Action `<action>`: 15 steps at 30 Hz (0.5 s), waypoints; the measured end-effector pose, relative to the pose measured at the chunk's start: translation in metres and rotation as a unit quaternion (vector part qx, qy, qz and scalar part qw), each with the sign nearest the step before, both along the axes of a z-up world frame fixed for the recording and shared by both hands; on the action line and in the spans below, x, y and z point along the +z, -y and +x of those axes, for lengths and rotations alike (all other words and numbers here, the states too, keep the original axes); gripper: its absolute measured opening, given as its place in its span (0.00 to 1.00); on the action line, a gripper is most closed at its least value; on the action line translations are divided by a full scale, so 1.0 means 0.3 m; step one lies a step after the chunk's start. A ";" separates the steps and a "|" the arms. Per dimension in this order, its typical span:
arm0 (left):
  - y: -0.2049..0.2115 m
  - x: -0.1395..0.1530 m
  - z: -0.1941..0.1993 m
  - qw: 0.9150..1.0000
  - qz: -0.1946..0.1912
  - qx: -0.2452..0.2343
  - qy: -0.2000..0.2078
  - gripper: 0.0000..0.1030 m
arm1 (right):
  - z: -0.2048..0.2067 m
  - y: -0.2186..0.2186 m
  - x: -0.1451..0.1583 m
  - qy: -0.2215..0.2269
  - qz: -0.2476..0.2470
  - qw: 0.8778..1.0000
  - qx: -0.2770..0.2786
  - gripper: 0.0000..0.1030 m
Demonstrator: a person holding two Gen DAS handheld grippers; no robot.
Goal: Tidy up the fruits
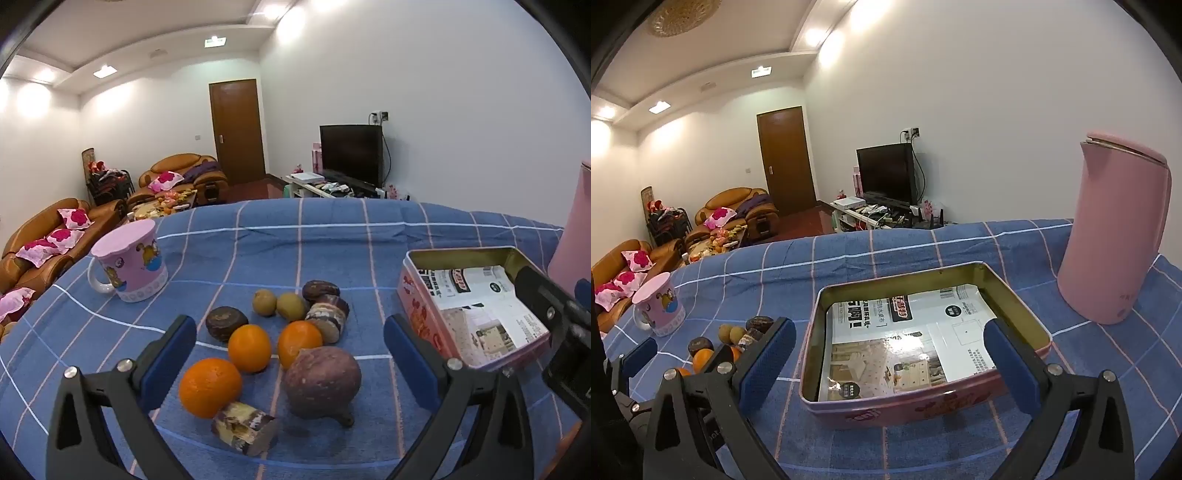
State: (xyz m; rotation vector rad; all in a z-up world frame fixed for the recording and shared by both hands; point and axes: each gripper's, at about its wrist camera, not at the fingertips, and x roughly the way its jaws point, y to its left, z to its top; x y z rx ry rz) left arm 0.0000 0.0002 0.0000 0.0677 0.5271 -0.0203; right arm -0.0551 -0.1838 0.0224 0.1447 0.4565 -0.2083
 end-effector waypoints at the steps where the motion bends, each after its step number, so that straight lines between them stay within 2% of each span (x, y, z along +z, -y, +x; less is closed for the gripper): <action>1: 0.000 0.000 0.000 1.000 0.000 0.001 0.000 1.00 | 0.002 -0.001 -0.001 -0.002 -0.005 1.000 0.000 0.99; 9: 0.006 -0.011 -0.030 1.000 -0.005 0.000 0.005 1.00 | -0.006 -0.005 0.003 0.009 -0.003 1.000 0.000 0.99; 15: 0.002 -0.004 -0.004 1.000 -0.013 -0.009 -0.007 1.00 | 0.003 -0.007 0.003 0.005 -0.005 1.000 0.000 0.99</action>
